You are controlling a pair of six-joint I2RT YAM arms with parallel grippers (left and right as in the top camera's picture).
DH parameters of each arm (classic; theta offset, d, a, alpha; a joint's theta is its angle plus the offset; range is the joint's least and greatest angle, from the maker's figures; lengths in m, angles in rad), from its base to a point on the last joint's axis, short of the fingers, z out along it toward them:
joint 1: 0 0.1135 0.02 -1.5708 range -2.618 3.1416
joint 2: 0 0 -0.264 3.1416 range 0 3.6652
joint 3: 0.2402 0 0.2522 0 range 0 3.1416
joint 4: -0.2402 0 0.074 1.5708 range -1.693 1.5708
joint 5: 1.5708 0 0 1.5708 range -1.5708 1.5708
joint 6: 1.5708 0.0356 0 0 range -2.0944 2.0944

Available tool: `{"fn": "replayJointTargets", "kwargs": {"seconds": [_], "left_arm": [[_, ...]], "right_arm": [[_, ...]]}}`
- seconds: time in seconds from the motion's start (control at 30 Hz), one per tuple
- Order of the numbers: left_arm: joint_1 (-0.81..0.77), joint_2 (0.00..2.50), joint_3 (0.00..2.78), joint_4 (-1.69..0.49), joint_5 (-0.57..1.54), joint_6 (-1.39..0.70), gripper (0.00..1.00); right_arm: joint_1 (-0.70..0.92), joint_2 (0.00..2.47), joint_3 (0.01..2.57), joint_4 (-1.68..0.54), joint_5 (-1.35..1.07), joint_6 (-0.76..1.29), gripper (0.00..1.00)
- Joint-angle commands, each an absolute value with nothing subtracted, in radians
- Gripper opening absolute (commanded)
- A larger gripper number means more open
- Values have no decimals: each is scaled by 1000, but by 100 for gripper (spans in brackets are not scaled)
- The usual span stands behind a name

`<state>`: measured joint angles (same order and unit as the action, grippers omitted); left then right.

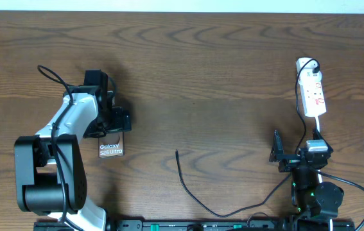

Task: Plug charger to phone and switch on socket
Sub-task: 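Close the left gripper on the phone's long edges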

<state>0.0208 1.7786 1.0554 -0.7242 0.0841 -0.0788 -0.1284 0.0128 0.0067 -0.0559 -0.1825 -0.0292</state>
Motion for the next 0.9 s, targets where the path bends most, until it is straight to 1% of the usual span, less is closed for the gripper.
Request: {"fn": "replayJointTargets", "kwargs": {"seconds": [0.0, 0.17, 0.87], "left_arm": [[23, 1791, 1055, -718, 85, -88, 96], [23, 1792, 1055, -714, 43, -88, 96], [23, 1792, 1035, -694, 44, -87, 96]], "right_arm": [[-125, 13, 6, -61, -178, -15, 99], [-125, 13, 6, -61, -178, -15, 99], [-125, 13, 6, -61, -178, -15, 99]]}}
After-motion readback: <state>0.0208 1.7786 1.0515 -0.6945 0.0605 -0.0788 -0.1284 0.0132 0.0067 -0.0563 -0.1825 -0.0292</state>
